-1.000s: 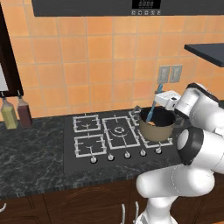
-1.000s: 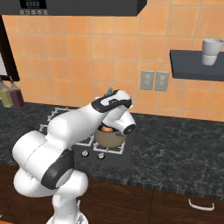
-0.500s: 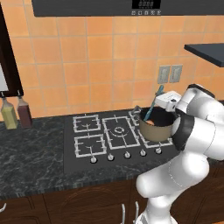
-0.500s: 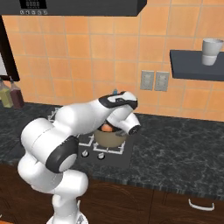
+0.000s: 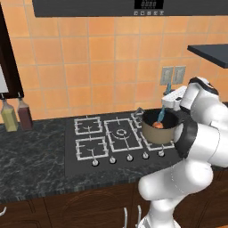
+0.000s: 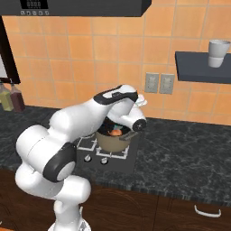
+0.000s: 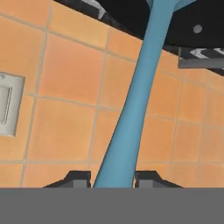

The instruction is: Put the garlic and onion in the pot. Retrieve the spatula and lightly stir the vegetables in the pot.

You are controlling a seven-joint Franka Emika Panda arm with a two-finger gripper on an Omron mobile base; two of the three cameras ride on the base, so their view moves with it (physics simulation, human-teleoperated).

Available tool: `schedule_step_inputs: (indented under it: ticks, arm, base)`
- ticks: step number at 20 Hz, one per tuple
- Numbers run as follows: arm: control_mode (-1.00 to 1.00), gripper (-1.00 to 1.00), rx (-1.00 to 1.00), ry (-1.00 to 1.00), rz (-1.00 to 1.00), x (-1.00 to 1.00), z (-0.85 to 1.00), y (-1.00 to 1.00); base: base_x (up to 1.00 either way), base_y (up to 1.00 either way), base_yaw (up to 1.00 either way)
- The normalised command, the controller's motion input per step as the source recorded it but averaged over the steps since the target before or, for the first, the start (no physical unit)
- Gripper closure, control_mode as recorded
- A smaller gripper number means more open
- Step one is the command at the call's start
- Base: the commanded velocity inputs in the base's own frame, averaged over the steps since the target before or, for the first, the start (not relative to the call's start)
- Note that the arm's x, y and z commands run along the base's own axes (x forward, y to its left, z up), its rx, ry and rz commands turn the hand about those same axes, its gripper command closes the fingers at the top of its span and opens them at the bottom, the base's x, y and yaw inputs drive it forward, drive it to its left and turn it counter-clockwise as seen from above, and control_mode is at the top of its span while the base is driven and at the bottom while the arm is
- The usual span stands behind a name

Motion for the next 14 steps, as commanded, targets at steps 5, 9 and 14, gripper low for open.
schedule_step_inputs:
  ticks: [5, 9, 14]
  arm:
    - [-1.0, 1.0, -0.09, -0.17, -0.03, -0.6, 0.58, 0.55]
    - [-1.0, 1.0, -0.05, -0.15, 0.0, -0.43, 0.58, 0.58]
    - [-1.0, 1.0, -0.15, 0.0, -0.05, 0.01, -0.19, 0.2]
  base:
    - [0.0, 0.0, 0.0]
    - [0.0, 0.0, 0.0]
    - [0.0, 0.0, 0.0]
